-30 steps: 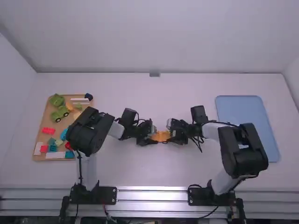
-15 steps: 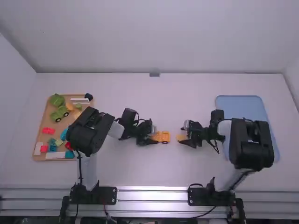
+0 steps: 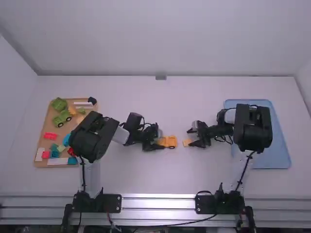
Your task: Assemble lego blocks to make yellow taxi
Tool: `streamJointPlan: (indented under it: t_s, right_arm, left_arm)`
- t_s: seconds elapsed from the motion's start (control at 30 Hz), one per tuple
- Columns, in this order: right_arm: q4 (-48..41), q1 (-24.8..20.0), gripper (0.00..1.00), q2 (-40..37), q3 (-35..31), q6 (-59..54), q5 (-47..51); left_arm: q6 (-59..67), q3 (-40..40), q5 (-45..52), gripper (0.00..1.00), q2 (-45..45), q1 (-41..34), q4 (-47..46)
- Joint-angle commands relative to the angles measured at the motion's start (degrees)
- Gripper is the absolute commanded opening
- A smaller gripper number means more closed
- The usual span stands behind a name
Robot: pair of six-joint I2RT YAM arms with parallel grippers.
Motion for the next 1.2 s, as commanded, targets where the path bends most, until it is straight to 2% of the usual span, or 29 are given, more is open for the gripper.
streamJointPlan:
  t_s: [0.0, 0.23, 0.43, 0.6, 0.63, 0.7, 0.73, 0.83, 1.0, 1.13, 1.17]
  right_arm:
    - [-3.5, 0.4, 0.68, 2.6, 1.5, -8.3, 0.1]
    - [-1.7, 0.9, 0.66, 3.4, -0.3, -9.3, 0.0]
    - [4.7, -0.4, 0.62, 3.4, -2.5, -3.5, -1.5]
    - [6.2, -0.5, 0.59, 3.4, -3.3, -1.8, -1.6]
    - [6.1, -0.4, 0.53, 3.4, -3.3, -1.8, -1.7]
    - [5.8, -0.1, 0.52, 3.4, -3.1, -1.8, -1.5]
    - [5.7, 0.5, 0.46, 3.4, -3.2, -2.3, -1.4]
    - [5.6, 0.8, 0.39, 3.4, -3.3, -2.8, -1.3]
    - [0.6, 0.7, 0.32, 3.4, -1.9, -5.6, -1.4]
    - [-7.5, 0.2, 0.31, 3.4, 1.3, -9.4, -3.0]
    - [-9.5, 0.1, 0.28, 3.4, 2.5, -9.3, -3.3]
  left_arm:
    - [-2.0, -1.8, -5.5, 0.44, 2.5, 0.2, -1.9]
    - [-2.0, -1.8, -5.6, 0.46, 2.5, 0.2, -1.9]
    - [-1.9, -2.4, -9.1, 0.45, 2.5, -0.3, -2.7]
    - [-1.3, -2.6, -10.4, 0.43, 2.5, -0.5, -2.8]
    - [-1.3, -2.6, -10.4, 0.42, 2.5, -0.5, -2.8]
    - [-1.0, -2.6, -10.7, 0.41, 2.5, -0.5, -2.8]
    - [0.3, -2.8, -11.4, 0.40, 2.5, -0.5, -3.1]
    - [2.0, -3.4, -12.8, 0.37, 2.5, -0.5, -2.7]
    - [2.0, -4.3, -13.1, 0.38, 2.5, -0.5, -0.7]
    - [1.9, -4.9, -13.2, 0.38, 2.5, -0.5, 1.3]
    - [2.0, -4.9, -13.2, 0.37, 2.5, -0.5, 1.0]
